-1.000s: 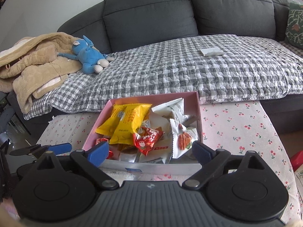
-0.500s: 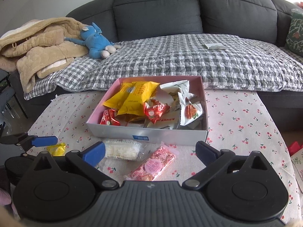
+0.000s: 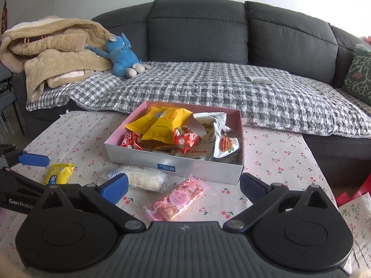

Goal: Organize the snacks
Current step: 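Grasp the brown biscuit square with the left tool while the right tool grasps the pink wafer packet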

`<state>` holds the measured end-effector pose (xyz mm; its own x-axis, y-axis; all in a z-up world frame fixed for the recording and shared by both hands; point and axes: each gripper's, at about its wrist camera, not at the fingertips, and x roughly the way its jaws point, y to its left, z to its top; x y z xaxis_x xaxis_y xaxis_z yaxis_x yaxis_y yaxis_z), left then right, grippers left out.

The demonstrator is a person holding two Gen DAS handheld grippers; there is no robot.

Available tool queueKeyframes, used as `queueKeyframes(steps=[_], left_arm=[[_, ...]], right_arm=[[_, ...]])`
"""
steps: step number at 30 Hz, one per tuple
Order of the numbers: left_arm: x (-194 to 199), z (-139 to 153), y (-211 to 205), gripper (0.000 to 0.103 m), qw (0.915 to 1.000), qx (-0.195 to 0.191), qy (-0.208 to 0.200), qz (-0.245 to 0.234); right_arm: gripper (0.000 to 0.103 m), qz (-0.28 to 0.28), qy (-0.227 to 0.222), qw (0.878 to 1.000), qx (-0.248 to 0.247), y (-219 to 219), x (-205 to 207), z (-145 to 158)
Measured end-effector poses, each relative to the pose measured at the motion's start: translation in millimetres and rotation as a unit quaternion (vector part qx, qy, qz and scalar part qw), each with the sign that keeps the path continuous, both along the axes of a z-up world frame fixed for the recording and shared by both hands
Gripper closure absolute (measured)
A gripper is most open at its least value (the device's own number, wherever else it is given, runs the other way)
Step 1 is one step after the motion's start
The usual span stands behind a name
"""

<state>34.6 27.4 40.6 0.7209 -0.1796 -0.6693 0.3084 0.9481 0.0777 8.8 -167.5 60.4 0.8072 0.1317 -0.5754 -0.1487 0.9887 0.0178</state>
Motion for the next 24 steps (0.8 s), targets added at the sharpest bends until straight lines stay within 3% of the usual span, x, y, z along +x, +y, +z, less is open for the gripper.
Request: queueKeyframes(steps=[6, 10, 13, 21, 24], left_arm=[[-0.5, 1.0, -5.1, 0.006, 0.9999, 0.012, -0.002, -0.005], [-1.0, -6.2, -8.3, 0.006, 0.9998, 0.016, 0.015, 0.001], [-3.2, -12.1, -7.4, 0.006, 0.9992, -0.005, 0.038, -0.002], [-6.3, -21.7, -11.3, 0.009, 0.9985, -0.017, 0.047, -0.021], [-3.2, -26.6, -9.1, 0.019, 0.9954, -0.049, 0.080, -0.021]], right_arm=[[0.001, 0.009, 0.006, 1.000, -0.002, 5.3, -6.9, -10.1], [0.001, 0.026, -0.011, 0.999, -0.033, 10.7, -12.1, -10.2], [0.001, 0.032, -0.015, 0.998, -0.046, 11.7, -11.8, -11.9], [0.003, 0.036, 0.019, 0.999, -0.007, 10.6, 12.2, -27.4], [0.007, 0.036, 0.032, 0.999, -0.002, 15.6, 19.4, -35.6]])
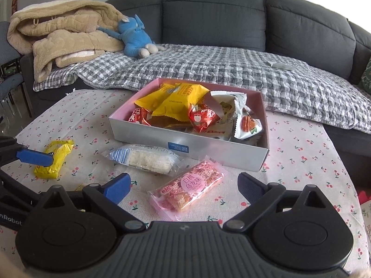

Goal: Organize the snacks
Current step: 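Grasp the brown biscuit square with the left tool while the right tool grasps the pink wafer packet, then carry the biscuit square and pink wafer packet into the pink box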

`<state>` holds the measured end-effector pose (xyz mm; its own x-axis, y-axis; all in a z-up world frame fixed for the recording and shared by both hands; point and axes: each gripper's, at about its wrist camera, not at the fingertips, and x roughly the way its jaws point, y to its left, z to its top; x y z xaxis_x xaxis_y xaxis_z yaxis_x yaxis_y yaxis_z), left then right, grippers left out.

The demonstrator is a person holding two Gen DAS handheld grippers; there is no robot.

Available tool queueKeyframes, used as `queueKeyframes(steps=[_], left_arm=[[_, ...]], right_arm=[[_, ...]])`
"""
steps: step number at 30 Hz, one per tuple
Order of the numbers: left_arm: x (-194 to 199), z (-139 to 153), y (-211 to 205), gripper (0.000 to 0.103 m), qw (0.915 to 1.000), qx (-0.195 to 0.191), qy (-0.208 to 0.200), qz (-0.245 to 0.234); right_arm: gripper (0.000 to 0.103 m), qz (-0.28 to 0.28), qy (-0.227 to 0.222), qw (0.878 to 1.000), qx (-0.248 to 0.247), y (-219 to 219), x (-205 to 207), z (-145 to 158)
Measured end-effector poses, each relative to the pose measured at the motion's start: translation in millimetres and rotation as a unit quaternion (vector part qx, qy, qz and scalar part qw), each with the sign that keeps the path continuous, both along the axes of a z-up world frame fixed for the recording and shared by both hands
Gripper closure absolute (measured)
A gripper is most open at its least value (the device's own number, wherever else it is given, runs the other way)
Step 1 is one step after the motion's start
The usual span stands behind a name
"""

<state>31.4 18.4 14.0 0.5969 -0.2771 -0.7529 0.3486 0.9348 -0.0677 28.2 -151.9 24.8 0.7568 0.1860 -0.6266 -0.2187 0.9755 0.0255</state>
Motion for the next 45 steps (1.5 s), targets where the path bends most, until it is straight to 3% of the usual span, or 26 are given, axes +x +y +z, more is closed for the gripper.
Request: queueKeyframes(steps=[4, 9, 15, 17, 19, 22, 26, 36, 45], left_arm=[[2.0, -6.8, 2.7, 0.033, 0.9985, -0.032, 0.044, 0.001], [0.6, -15.9, 1.8, 0.052, 0.9981, -0.024, 0.056, 0.001], [-5.8, -19.6, -3.6, 0.056, 0.9988, 0.005, 0.045, -0.017], [-7.6, -18.8, -5.0, 0.057, 0.9989, 0.010, 0.041, -0.021], [-8.5, -17.6, -5.9, 0.059, 0.9989, 0.014, 0.038, -0.024], [-9.0, -17.1, -6.8, 0.062, 0.9989, 0.015, 0.036, -0.026], [-9.9, -16.8, -6.6, 0.067, 0.9991, 0.014, 0.031, -0.024], [-6.3, -17.0, -6.4, 0.069, 0.9997, 0.015, 0.021, -0.004], [-1.8, -18.8, -11.3, 0.069, 0.9992, 0.038, -0.006, 0.013]], right_arm=[[0.012, 0.002, 0.004, 1.000, 0.014, 3.3, 5.0, -5.1], [0.021, -0.013, -0.003, 1.000, 0.017, 3.4, 15.8, -8.7], [0.038, -0.028, 0.008, 1.000, -0.001, -4.0, 17.8, -15.0], [0.046, -0.033, 0.020, 0.999, -0.006, -6.9, 19.6, -19.1], [0.064, -0.034, 0.038, 0.999, -0.007, -8.5, 20.8, -22.7], [0.071, -0.036, 0.054, 0.998, -0.010, -10.4, 18.9, -24.7], [0.073, -0.029, 0.063, 0.998, -0.009, -14.0, 13.8, -22.7], [0.073, -0.033, 0.094, 0.995, -0.004, -24.2, -8.7, -16.1], [0.054, -0.030, 0.048, 0.998, -0.005, -25.1, -10.2, -13.7]])
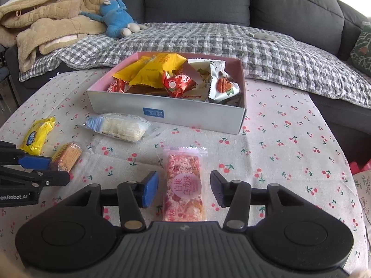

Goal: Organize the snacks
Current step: 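Carry the biscuit square and pink wafer packet into the pink box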

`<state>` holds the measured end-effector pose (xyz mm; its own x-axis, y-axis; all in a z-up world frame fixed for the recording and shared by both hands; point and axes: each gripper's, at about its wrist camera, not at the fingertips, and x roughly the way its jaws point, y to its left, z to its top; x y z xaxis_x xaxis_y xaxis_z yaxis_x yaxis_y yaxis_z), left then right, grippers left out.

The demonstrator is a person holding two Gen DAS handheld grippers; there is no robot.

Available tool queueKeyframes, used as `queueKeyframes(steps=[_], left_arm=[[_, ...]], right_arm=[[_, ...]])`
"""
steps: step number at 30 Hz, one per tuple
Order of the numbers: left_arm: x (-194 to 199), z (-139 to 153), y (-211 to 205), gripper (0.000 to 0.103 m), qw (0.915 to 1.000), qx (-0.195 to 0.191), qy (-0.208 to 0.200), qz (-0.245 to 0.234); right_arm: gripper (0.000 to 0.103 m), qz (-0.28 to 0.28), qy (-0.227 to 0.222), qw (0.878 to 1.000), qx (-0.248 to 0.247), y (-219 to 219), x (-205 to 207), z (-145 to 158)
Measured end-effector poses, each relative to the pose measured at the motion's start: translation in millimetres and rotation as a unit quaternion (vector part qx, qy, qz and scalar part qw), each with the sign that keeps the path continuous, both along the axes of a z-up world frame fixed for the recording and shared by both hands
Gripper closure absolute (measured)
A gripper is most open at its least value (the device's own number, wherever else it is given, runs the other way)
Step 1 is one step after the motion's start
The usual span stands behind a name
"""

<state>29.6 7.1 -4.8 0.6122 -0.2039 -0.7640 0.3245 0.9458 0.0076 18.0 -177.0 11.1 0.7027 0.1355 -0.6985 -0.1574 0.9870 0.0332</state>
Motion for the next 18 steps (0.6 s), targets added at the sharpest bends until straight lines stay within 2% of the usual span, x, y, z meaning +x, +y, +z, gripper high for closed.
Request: queueKeyframes(steps=[6, 8, 9, 10, 11, 12, 13, 18], left_arm=[[7.8, -1.8, 0.6, 0.069, 1.0000, -0.006, -0.003, 0.008], [10.1, -1.5, 0.1, 0.070, 0.9999, -0.008, -0.003, 0.012], [10.9, -1.3, -0.2, 0.071, 0.9999, -0.009, -0.003, 0.013], [11.6, -0.9, -0.7, 0.071, 0.9999, -0.009, -0.005, 0.013], [12.1, -0.6, -1.0, 0.074, 0.9999, -0.008, -0.007, 0.013], [12.7, -0.2, -1.3, 0.094, 0.9999, -0.007, -0.008, 0.013], [13.7, 0.0, -1.4, 0.103, 0.9999, -0.008, -0.007, 0.010], [19.0, 0.7, 0.3, 0.103, 0.9998, -0.010, 0.005, 0.019]], right_arm=[[0.057, 0.012, -0.010, 1.000, -0.010, 6.7, 5.5, -0.8], [0.062, 0.013, -0.003, 1.000, -0.008, 7.1, 8.2, -3.1], [0.071, 0.017, 0.002, 1.000, -0.007, 8.1, 8.7, -4.2], [0.073, 0.022, 0.005, 1.000, -0.008, 9.5, 9.0, -5.0], [0.073, 0.024, 0.007, 1.000, -0.010, 10.9, 9.1, -5.4], [0.074, 0.026, 0.006, 1.000, -0.013, 12.5, 8.9, -5.0], [0.074, 0.028, 0.006, 0.999, -0.015, 14.0, 8.4, -4.2], [0.074, 0.032, 0.011, 0.999, -0.015, 19.3, 8.6, 1.6]])
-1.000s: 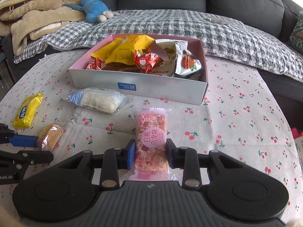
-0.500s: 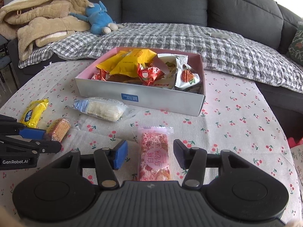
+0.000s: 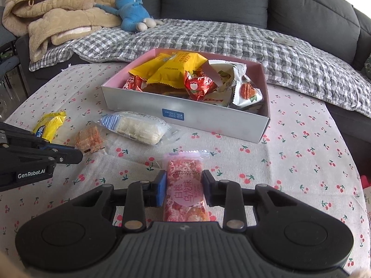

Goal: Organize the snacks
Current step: 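Carry the biscuit square and pink wafer packet into the pink box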

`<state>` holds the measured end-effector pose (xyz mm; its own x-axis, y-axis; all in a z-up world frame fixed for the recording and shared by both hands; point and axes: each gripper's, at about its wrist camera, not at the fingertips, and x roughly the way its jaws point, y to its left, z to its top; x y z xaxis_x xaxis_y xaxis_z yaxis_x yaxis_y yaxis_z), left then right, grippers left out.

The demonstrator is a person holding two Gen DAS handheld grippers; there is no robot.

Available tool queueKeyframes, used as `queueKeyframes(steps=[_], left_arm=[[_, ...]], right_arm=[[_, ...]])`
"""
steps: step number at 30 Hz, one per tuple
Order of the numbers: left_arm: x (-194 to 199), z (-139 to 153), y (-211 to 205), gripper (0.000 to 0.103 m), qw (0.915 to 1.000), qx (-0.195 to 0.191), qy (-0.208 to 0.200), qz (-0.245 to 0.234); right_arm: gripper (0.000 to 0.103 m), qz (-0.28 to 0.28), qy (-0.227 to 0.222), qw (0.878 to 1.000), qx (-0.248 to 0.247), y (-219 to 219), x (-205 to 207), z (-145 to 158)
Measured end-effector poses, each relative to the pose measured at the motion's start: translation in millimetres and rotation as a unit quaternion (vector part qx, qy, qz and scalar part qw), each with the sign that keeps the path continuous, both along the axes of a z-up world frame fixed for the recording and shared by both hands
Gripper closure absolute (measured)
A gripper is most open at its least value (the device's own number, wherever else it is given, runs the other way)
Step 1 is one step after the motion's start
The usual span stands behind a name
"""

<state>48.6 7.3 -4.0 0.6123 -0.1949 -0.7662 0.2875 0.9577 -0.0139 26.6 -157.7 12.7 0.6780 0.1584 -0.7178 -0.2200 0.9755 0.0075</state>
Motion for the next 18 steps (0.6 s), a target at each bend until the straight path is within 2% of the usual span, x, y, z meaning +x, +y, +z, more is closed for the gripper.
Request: queueKeyframes(steps=[2, 7, 9, 11, 13, 15, 18], left_arm=[[2.7, -3.2, 0.2, 0.102, 0.9999, 0.008, 0.009, 0.002], [2.2, -5.2, 1.1, 0.084, 0.9996, 0.026, 0.000, 0.010], [1.9, -3.9, 0.7, 0.058, 0.9994, 0.031, -0.009, 0.012], [3.1, -2.0, 0.0, 0.049, 0.9989, 0.040, -0.019, 0.015], [5.1, 0.8, -1.4, 0.049, 0.9983, 0.048, -0.032, 0.010], [10.7, 2.1, -6.9, 0.039, 0.9971, 0.059, -0.046, -0.015], [21.0, -1.4, -15.0, 0.038, 0.9967, 0.051, -0.053, -0.035]], right_arm=[[0.074, -0.003, 0.004, 1.000, -0.004, 2.0, 1.0, 2.2], [0.074, -0.029, 0.024, 0.999, -0.006, -2.8, 2.4, 4.1], [0.074, -0.039, 0.031, 0.999, -0.002, -6.0, 1.5, 4.0], [0.074, -0.045, 0.035, 0.998, -0.001, -7.7, 0.5, 3.3], [0.074, -0.049, 0.040, 0.998, -0.003, -7.3, -0.7, 2.3], [0.074, -0.049, 0.043, 0.998, -0.004, -5.7, -1.4, 1.7], [0.074, -0.051, 0.040, 0.998, -0.004, -4.5, -2.2, 3.6]])
